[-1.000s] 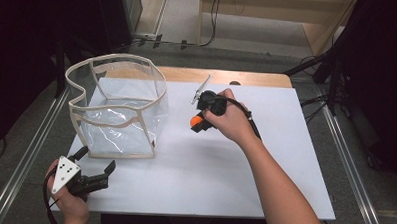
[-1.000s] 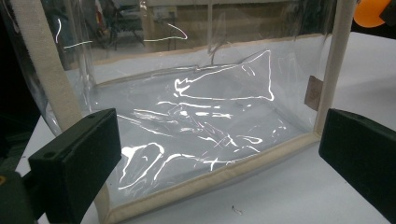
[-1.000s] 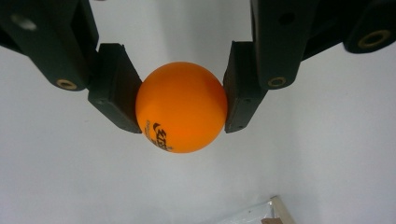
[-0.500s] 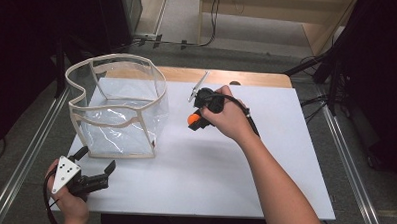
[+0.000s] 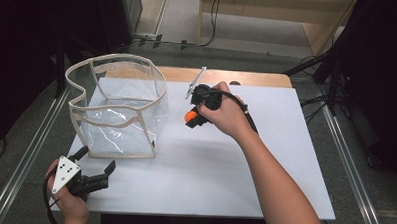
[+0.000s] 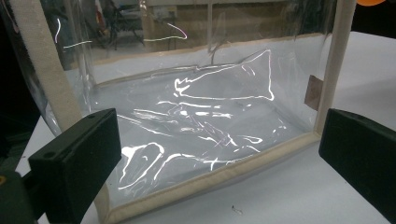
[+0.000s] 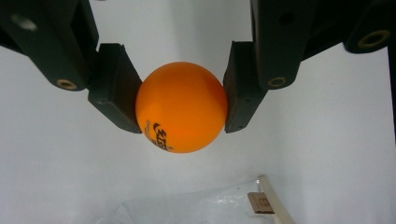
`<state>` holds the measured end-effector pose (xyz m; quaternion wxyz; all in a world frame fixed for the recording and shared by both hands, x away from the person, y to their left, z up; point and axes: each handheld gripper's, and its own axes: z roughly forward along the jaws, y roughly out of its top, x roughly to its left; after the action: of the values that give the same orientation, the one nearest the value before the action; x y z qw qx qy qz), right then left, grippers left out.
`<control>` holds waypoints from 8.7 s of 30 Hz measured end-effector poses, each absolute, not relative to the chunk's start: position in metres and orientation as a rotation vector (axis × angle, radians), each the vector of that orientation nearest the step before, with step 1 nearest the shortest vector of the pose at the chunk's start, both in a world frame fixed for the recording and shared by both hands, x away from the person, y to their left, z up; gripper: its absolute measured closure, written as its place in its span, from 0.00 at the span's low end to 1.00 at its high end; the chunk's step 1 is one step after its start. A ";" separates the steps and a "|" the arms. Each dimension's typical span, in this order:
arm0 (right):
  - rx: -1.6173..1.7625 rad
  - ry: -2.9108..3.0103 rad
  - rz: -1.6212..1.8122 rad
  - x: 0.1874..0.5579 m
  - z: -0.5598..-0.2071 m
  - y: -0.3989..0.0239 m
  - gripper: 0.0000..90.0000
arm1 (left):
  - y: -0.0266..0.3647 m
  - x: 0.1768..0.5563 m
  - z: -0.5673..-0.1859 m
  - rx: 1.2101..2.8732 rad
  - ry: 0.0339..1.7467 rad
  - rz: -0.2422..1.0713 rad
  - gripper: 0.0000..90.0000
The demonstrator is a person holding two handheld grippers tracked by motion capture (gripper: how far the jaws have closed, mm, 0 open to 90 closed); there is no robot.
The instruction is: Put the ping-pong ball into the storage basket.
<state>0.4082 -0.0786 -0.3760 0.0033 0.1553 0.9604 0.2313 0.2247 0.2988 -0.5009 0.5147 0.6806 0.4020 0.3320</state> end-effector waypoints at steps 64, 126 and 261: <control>0.371 2.991 0.747 0.411 -0.322 -0.050 0.53 | 0.299 0.225 -0.501 1.636 0.967 0.795 0.00; 0.291 2.941 0.803 0.417 -0.261 -0.026 0.53 | 0.299 0.225 -0.501 1.629 0.965 0.796 0.00; 0.528 2.844 0.900 0.386 -0.325 -0.061 0.00 | 0.300 0.225 -0.501 1.626 0.965 0.794 0.00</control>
<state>0.3860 -0.0611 -0.3250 0.0563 0.1740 0.9374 0.2965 0.2248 0.2996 -0.5007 0.5187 0.6779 0.4023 0.3310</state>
